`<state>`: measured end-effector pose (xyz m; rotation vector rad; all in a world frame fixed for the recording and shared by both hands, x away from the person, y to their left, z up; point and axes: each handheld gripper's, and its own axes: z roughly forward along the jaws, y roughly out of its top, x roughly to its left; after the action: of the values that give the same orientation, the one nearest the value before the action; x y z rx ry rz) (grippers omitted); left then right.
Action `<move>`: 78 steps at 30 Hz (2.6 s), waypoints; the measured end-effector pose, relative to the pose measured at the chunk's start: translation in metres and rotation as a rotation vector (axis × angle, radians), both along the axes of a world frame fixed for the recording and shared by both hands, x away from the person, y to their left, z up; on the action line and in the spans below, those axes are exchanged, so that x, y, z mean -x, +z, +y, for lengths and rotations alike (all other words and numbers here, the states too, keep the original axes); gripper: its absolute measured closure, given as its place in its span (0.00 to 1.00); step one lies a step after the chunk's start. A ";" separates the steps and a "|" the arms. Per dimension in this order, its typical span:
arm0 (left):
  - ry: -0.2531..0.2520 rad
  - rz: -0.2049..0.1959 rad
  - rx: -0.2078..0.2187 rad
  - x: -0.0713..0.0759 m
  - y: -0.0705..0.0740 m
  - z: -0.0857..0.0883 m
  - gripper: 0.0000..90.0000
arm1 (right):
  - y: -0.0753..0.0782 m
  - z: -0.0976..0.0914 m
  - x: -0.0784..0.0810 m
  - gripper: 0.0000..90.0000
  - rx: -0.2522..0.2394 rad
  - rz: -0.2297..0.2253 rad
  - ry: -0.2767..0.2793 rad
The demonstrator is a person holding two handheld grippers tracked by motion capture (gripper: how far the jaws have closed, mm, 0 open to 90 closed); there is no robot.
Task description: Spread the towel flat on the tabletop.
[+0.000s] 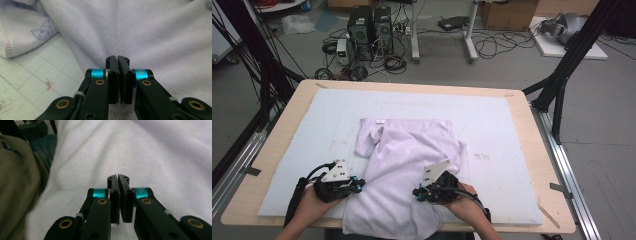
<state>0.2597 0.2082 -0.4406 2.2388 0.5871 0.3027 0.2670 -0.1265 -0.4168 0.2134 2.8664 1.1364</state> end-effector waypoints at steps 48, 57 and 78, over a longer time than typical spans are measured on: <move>0.005 0.004 0.003 0.000 -0.002 -0.001 0.94 | 0.003 -0.098 0.080 0.97 0.006 0.080 -0.028; 0.018 0.003 0.025 -0.005 0.004 0.000 0.77 | 0.012 -0.104 0.046 0.86 -0.069 0.005 -0.139; -0.027 0.007 0.024 0.015 0.013 0.003 0.95 | -0.008 -0.089 0.031 0.96 -0.035 0.033 -0.128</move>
<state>0.2452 0.2111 -0.4279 2.2239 0.5607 0.2730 0.2357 -0.2160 -0.4250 0.4136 2.8154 1.1698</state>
